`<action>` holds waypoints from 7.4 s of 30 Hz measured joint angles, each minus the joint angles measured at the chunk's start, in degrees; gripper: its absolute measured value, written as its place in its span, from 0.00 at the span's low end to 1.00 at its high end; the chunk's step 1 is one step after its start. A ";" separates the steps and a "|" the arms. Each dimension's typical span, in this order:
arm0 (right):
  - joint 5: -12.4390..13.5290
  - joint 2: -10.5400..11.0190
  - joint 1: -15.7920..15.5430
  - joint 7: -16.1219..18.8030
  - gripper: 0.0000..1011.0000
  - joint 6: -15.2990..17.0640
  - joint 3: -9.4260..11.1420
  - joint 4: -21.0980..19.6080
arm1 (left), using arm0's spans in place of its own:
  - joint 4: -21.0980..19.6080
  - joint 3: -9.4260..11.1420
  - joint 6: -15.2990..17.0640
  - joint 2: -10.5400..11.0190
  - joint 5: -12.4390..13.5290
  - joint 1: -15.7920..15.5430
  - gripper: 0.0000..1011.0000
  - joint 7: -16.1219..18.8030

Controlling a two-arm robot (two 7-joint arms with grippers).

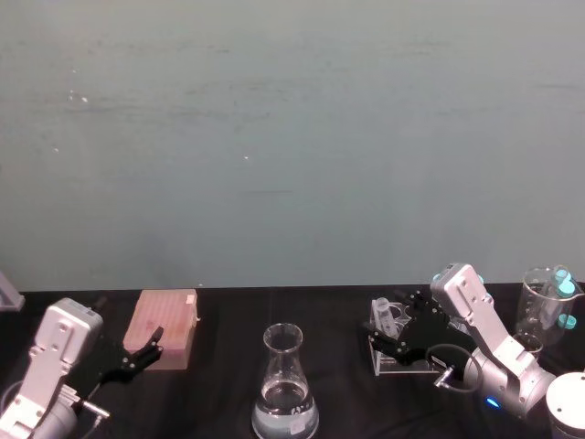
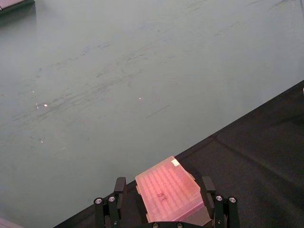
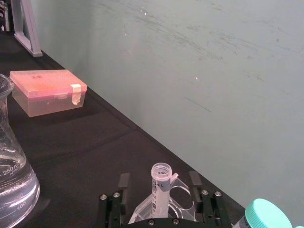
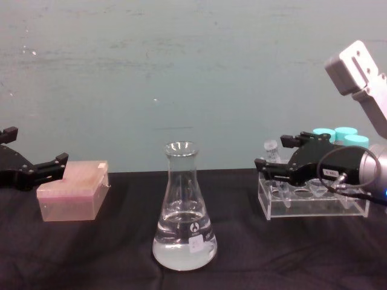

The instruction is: Pour the liquid from the test tube into the beaker using one hand.

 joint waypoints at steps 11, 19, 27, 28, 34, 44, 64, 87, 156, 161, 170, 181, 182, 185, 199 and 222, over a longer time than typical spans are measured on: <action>0.02 0.05 0.05 0.08 0.42 -0.05 -0.09 0.06 | 0.00 0.00 0.00 0.00 0.00 0.00 0.99 -0.01; 0.02 0.08 0.09 0.12 0.20 -0.06 -0.12 0.10 | 0.00 0.00 0.00 0.00 0.00 0.00 0.99 0.00; 0.03 0.09 0.09 0.14 0.19 -0.06 -0.12 0.10 | 0.00 0.00 0.00 0.00 0.00 0.00 0.99 0.00; 0.02 0.09 0.09 0.14 0.19 -0.06 -0.11 0.10 | 0.00 0.00 0.00 0.00 0.00 0.00 0.99 0.00; 0.02 0.09 0.09 0.14 0.19 -0.05 -0.12 0.10 | 0.00 0.00 0.00 0.00 0.00 0.00 0.99 0.00; -1.10 -0.43 0.07 0.14 0.19 -0.30 1.03 0.44 | 0.00 0.00 0.00 0.00 0.00 0.00 0.99 0.00; -2.30 -1.50 -0.84 0.93 0.19 -0.83 3.54 -0.94 | 0.00 0.00 0.00 0.00 0.00 0.00 0.99 0.00; 1.45 1.31 -3.13 3.82 0.19 3.30 6.06 -13.99 | 0.00 0.00 0.00 0.00 0.00 0.00 0.99 0.00; -32.39 4.08 0.06 -8.72 0.19 -20.11 -7.48 -14.01 | 0.00 0.00 -0.01 0.00 0.00 0.00 0.99 0.00; -33.89 4.09 0.30 -9.81 0.19 -20.37 -7.90 -13.88 | 0.00 0.00 0.00 0.00 0.00 0.00 0.99 0.00; -38.19 4.22 0.97 -12.91 0.19 -21.16 -9.24 -13.39 | 0.00 0.00 0.00 0.00 0.00 0.00 0.99 0.00; -41.70 4.67 1.50 -15.55 0.19 -21.50 -10.62 -13.31 | 0.00 0.00 0.00 0.00 0.00 0.00 0.99 0.00; -42.36 4.72 1.57 -16.09 0.19 -21.50 -10.84 -13.31 | 0.00 0.00 0.00 0.00 0.00 0.00 0.99 0.00; -43.66 4.87 1.76 -17.27 0.19 -21.54 -11.26 -13.23 | 0.00 0.00 0.00 0.00 0.00 0.00 0.99 0.00; -46.58 5.33 2.54 -19.64 0.19 -21.31 -12.89 -13.00 | 0.00 0.00 0.00 0.00 0.00 0.00 0.99 0.00; -50.18 5.24 4.36 -22.26 0.19 -19.85 -15.34 -11.67 | 0.00 0.00 0.00 0.00 0.00 0.00 0.99 0.00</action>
